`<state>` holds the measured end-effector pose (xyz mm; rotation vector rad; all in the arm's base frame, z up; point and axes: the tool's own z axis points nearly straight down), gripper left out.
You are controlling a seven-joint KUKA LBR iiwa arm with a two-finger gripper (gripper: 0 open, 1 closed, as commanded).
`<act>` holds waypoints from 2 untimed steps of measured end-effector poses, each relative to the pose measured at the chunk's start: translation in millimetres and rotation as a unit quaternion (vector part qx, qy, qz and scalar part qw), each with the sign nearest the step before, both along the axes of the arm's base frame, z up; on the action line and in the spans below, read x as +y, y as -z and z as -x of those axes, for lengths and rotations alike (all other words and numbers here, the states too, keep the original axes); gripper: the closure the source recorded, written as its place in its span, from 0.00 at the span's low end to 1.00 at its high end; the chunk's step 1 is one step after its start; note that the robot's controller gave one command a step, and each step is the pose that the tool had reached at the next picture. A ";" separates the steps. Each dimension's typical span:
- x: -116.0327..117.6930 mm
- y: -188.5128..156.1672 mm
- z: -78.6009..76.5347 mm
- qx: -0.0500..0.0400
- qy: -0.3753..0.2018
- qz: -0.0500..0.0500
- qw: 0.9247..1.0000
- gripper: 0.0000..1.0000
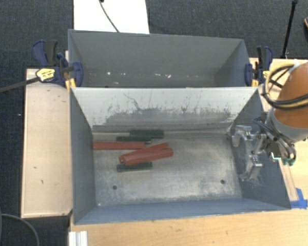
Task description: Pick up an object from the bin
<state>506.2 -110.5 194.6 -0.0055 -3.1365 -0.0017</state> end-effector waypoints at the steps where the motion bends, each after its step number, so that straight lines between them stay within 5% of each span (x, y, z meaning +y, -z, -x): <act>1: 57.2 2.7 -35.8 -0.006 -0.019 -0.001 1.000 0.00; 2: 111.0 -17.4 -71.9 -0.006 -0.005 -0.001 1.000 0.00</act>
Offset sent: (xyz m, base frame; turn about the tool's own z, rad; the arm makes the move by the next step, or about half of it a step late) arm 0.0333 0.0531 -0.0030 -0.0320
